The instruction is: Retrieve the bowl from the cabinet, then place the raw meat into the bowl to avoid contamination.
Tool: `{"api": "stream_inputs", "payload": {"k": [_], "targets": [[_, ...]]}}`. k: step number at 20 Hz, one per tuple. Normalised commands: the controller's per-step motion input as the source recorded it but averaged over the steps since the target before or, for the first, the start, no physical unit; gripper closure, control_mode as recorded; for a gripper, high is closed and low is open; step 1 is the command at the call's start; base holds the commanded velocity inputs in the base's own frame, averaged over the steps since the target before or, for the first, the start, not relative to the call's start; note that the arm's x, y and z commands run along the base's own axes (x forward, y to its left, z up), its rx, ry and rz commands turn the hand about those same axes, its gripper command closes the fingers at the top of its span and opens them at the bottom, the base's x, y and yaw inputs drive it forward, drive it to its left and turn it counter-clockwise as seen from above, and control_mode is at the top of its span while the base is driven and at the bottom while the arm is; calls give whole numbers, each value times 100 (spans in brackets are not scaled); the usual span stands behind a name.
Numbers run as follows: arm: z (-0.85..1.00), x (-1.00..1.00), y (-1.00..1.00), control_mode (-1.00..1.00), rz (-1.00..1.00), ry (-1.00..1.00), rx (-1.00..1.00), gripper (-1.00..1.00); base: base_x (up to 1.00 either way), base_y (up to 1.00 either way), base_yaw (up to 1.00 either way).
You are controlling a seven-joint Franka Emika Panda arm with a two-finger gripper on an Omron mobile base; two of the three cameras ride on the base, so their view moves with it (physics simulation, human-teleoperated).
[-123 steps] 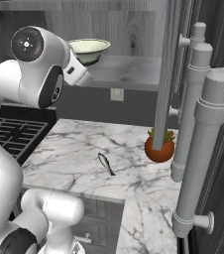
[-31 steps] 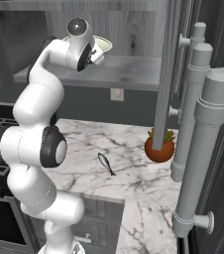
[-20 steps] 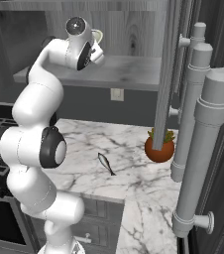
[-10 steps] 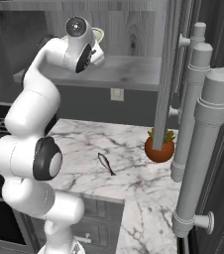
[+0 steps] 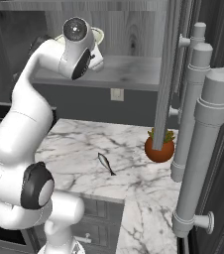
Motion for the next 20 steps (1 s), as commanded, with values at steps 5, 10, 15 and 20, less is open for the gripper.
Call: {"api": "stream_inputs", "payload": {"k": [5, 10, 15, 20], "targets": [[-1, -85, -18, -100, 0, 4, 1, 100, 0, 0, 0], [-20, -91, -13, -100, 0, 9, 0, 100, 0, 0, 0], [-35, -91, -13, -100, 0, 11, 0, 100, 0, 0, 0], [-59, -84, -9, -100, 0, 14, 0, 100, 0, 0, 0]]}}
